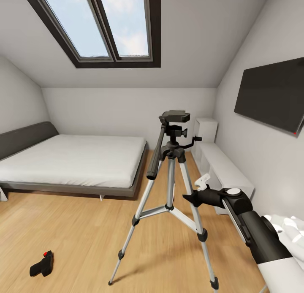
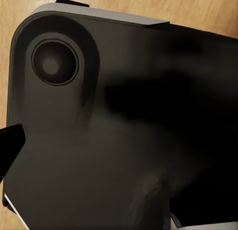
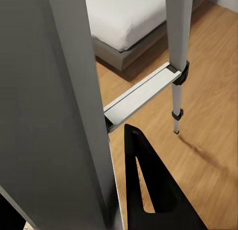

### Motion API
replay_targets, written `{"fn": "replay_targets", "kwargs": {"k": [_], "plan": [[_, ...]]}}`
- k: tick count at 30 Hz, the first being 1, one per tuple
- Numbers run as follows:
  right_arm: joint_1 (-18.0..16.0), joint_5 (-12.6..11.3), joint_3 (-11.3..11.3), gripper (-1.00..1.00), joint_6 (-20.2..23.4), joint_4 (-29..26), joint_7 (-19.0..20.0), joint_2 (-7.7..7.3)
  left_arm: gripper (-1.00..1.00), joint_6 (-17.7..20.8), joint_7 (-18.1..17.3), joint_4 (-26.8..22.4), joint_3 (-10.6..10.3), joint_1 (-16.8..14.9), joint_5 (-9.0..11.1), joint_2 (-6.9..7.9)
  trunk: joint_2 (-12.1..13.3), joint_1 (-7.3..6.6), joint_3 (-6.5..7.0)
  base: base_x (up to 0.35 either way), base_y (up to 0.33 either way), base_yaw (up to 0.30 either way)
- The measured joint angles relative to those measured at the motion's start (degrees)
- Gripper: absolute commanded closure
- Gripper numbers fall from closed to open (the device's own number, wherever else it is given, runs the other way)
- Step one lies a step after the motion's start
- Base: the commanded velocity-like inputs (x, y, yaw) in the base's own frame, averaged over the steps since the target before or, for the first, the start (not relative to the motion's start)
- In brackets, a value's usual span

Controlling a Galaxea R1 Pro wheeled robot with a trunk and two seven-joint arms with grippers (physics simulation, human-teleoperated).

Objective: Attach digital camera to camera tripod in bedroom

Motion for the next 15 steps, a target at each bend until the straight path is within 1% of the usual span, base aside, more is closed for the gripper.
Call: {"fn": "replay_targets", "kwargs": {"k": [2, 7, 12, 14, 15], "plan": [[0.0, 0.22, 0.01, 1.0, -0.14, 0.54, -0.01, 0.0, -1.0, 0.0, -0.01, 0.0, 0.0, 0.0, 0.0, 0.0, 0.0, 0.0, 0.0, 0.0, 0.0, 0.0], [-0.08, -0.08, -0.09, 1.0, -0.46, 1.96, 0.01, -0.01, -1.0, 0.0, -0.01, 0.0, 0.01, 0.02, 0.0, 0.0, -0.01, -0.01, 0.02, 0.0, 0.0, 0.0], [-0.05, -0.08, -1.67, 1.0, -0.43, 3.43, 0.03, 0.0, -1.0, 0.0, 0.0, 0.0, 0.0, -0.01, 0.0, 0.0, -0.01, -0.01, 0.01, 0.0, 0.0, 0.0], [-0.06, -0.14, -1.85, 1.0, -0.51, 3.68, 0.01, 0.0, -1.0, 0.0, 0.01, 0.0, 0.0, 0.0, 0.0, 0.0, -0.01, -0.01, 0.02, 0.0, 0.0, 0.0], [-0.06, -0.11, -2.04, -1.0, -0.5, 3.84, 0.02, 0.0, -1.0, 0.0, 0.0, 0.0, 0.0, 0.01, 0.0, 0.0, -0.01, -0.01, 0.02, 0.0, 0.0, 0.0]]}}
